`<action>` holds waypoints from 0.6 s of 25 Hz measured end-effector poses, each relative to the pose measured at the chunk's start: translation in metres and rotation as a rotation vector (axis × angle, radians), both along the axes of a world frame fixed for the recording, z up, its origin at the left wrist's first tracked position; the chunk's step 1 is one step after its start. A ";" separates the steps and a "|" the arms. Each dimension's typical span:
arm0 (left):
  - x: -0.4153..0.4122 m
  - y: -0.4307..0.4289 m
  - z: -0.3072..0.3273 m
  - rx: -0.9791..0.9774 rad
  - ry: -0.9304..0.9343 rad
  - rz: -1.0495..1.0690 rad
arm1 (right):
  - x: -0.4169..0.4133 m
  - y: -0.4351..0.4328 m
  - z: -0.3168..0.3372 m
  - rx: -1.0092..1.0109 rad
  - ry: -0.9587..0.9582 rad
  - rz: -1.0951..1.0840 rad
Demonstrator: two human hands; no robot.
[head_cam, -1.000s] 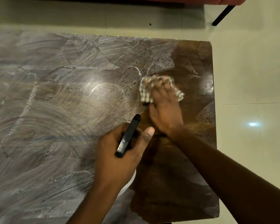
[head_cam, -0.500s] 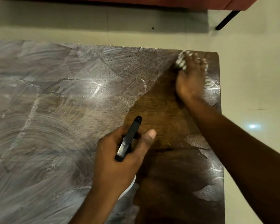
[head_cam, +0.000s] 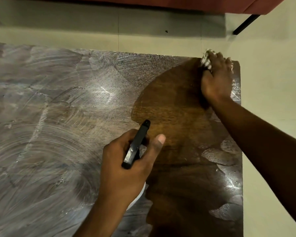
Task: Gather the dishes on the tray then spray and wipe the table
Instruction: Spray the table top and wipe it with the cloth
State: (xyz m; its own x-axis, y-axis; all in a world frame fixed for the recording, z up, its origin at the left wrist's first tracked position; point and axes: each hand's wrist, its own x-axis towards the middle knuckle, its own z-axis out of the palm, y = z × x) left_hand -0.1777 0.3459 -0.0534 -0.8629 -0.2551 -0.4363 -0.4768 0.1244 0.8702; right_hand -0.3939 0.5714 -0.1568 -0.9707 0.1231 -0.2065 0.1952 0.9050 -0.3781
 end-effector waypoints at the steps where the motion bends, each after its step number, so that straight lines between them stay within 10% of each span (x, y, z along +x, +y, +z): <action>1: 0.000 -0.002 0.000 -0.012 -0.001 0.006 | -0.003 -0.016 0.003 -0.019 -0.008 -0.048; 8: 0.007 -0.015 -0.001 -0.064 -0.014 0.041 | 0.061 -0.088 0.003 0.050 -0.163 1.220; 10: 0.008 -0.021 0.000 -0.054 -0.022 0.063 | 0.043 -0.064 0.002 0.089 -0.120 1.112; 15: 0.012 -0.035 0.001 -0.049 0.001 0.117 | 0.006 -0.059 0.006 -0.038 -0.033 0.033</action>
